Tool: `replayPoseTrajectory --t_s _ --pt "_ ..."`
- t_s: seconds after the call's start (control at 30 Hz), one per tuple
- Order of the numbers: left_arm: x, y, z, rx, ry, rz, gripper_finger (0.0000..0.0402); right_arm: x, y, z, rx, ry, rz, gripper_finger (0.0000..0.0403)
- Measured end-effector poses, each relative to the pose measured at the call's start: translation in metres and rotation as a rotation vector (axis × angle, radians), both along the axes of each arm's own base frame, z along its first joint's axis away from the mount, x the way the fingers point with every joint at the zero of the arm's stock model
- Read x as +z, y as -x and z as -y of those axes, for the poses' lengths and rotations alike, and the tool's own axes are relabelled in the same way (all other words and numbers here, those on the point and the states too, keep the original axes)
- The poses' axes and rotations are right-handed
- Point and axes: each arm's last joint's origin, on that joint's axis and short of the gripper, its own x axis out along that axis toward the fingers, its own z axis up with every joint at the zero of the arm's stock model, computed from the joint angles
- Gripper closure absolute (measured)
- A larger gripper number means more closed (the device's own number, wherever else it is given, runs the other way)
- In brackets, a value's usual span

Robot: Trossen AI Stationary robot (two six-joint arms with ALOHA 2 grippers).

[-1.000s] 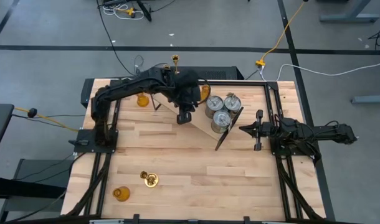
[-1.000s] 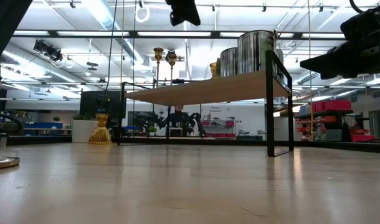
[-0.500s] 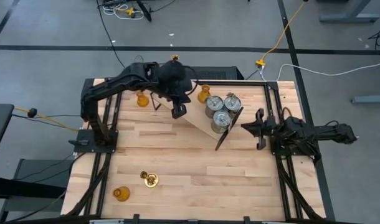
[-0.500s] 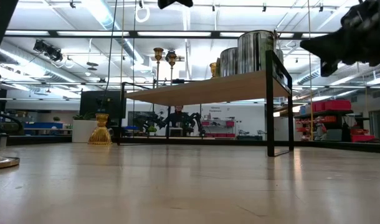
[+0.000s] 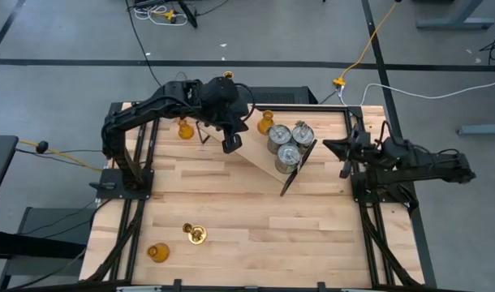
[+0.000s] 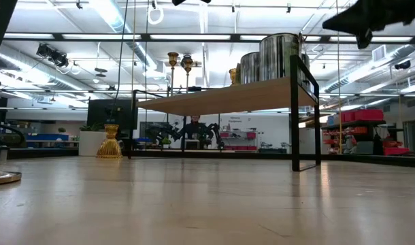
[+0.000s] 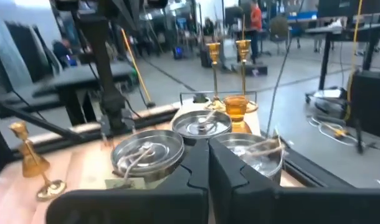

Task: Pick & Place candle stick holders
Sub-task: Adjust the scented candles on the shelf

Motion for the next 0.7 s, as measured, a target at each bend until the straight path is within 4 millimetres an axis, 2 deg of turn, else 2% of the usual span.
replayPoseTrajectory --t_s 0.17,0.3,0.43,0.7 --pt "0.001 -0.001 0.0 -0.001 -0.004 0.019 0.0393 0.029 -0.011 0.0 -0.006 0.026 -0.078 0.04" --pt "0.002 -0.002 0.0 -0.003 -0.006 0.032 0.0392 0.041 -0.026 0.001 -0.072 0.057 -0.133 0.04" --pt "0.002 -0.002 0.0 -0.003 -0.006 0.032 0.0386 0.041 -0.039 0.004 -0.135 0.069 -0.205 0.04" --pt "0.002 -0.002 0.0 -0.003 -0.006 0.031 0.0391 0.025 -0.062 0.013 -0.143 0.022 -0.324 0.04"
